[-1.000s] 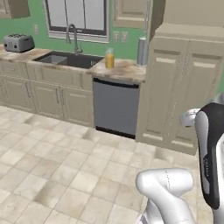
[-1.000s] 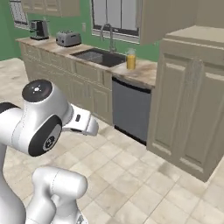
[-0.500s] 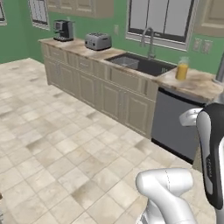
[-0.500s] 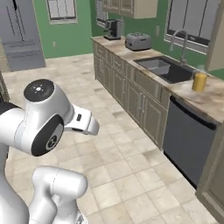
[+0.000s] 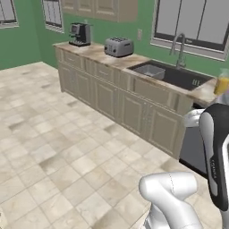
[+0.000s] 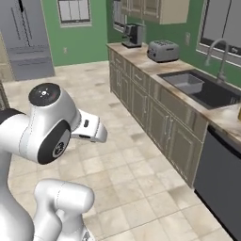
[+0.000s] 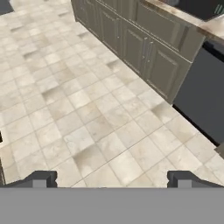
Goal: There is a tray on the dining counter. Grab the cup, mug, and pitcher and place them on the tray. The pitcher may be placed next to the tray if it cannot fit the tray.
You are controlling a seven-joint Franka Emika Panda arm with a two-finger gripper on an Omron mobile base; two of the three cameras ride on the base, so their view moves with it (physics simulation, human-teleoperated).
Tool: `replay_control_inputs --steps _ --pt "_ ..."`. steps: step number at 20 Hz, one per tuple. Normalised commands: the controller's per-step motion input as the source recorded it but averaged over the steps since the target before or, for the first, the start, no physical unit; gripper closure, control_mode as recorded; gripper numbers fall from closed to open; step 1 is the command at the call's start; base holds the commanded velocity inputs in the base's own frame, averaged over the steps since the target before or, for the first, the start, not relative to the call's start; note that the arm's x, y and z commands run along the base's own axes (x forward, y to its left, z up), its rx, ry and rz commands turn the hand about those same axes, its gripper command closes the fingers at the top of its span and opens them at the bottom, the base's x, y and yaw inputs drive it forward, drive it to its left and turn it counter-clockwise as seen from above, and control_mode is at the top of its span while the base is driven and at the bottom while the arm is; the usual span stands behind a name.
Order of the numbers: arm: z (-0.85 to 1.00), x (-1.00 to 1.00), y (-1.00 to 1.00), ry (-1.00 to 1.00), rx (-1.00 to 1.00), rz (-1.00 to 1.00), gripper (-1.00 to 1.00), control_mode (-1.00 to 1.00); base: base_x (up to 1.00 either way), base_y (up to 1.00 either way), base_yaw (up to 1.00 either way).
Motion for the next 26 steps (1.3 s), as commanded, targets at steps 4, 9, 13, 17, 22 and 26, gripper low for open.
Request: replay_control_inputs --steps 4,9,13,17,22,26 --pt "0.00 0.00 0.00 0.00 0.00 0.00 -1.00 1.00 1.00 0.22 -0.15" --pt "0.00 0.00 0.00 0.00 0.00 0.00 -1.00 1.00 1.00 0.02 -0.48" --pt "0.00 0.00 0.00 0.00 0.00 0.00 -1.00 1.00 0.93 0.00 -0.57" --pt "0.00 0.00 0.00 0.00 0.00 0.00 -1.00 1.00 0.71 0.03 -0.68" --pt "0.00 0.00 0.00 0.00 0.00 0.00 -1.00 1.00 0.55 0.12 -0.75" --pt "0.00 0.00 0.00 0.00 0.00 0.00 -1.00 1.00 0.54 0.23 -0.76"
